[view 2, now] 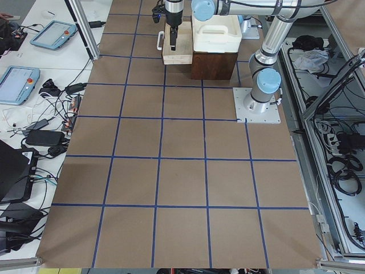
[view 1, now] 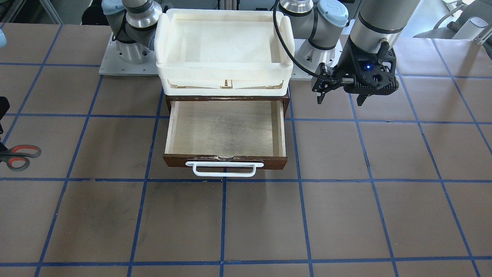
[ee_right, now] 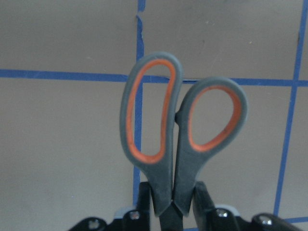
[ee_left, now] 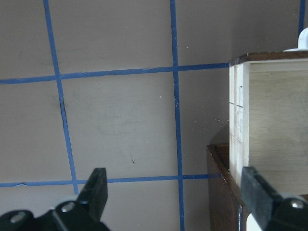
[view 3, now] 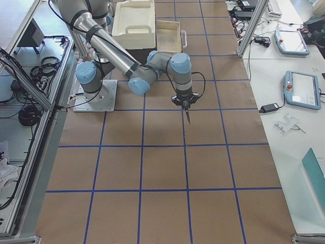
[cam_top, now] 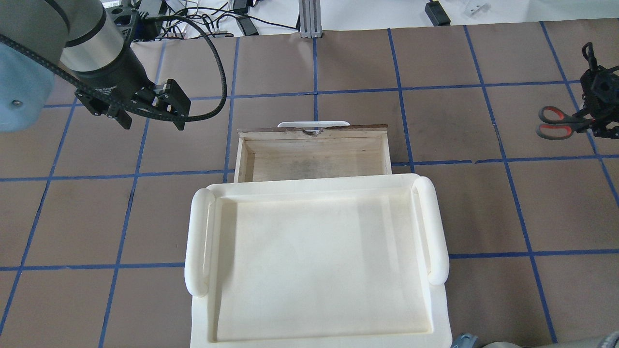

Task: Put scissors in drawer and close it
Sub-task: 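Lift the scissors with the right gripper and carry them over the drawer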

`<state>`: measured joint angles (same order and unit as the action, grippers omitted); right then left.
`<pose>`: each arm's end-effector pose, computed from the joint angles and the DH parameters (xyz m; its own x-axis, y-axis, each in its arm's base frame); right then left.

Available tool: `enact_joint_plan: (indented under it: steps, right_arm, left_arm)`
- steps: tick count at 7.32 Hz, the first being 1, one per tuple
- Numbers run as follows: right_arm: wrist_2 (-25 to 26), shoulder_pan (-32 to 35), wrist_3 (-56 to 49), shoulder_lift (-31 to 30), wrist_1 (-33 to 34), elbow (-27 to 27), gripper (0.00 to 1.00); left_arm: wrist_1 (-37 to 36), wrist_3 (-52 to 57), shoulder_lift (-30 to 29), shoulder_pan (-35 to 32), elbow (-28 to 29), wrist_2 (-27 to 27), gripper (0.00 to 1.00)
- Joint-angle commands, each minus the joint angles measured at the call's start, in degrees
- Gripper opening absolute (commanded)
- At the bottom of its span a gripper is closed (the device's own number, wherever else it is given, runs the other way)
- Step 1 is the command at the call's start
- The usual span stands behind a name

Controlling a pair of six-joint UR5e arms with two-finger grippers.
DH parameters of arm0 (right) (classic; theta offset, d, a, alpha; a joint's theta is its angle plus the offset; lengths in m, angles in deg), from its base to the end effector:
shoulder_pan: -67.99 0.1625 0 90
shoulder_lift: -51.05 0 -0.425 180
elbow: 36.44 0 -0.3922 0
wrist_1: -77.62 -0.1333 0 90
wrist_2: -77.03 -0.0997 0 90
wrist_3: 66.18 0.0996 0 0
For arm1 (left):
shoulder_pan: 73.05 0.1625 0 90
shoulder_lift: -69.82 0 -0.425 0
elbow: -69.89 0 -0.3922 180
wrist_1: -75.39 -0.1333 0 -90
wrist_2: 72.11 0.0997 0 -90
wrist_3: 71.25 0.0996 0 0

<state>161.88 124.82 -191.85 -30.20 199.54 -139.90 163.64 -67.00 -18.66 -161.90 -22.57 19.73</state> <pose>-0.1779 -0.5321 0.3533 0.0528 -0.9806 0.1886 -0.9985 -0.0487 0.0265 -0.1204 -0.4845 0.4828 -0.9980 0.0536 -0.0331 0.0540 0.9985 -0.0117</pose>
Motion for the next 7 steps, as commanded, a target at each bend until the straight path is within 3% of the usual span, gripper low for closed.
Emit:
enact_joint_plan:
  steps: [1,3,5,7]
  right_arm:
    - [0.59,7.03,2.96,-2.23,-9.55,6.67,0.00]
    - [1.37,14.41,13.48,-5.31,-12.67,7.22,0.00]
    - [5.24,25.46,17.09,-6.02,-13.47,7.31,0.00]
    - [5.34,35.76,30.51,-5.68,-12.68,8.01,0.00]
  left_arm:
    - [-0.01,-0.03,-0.02,0.00,0.00,-0.17,1.00]
    - [-0.10,-0.03,-0.02,0.00,0.00,-0.17,1.00]
    - [-0.01,-0.03,0.06,0.00,0.00,0.00,1.00]
    - [-0.10,0.06,-0.11,0.09,0.00,0.00,1.00]
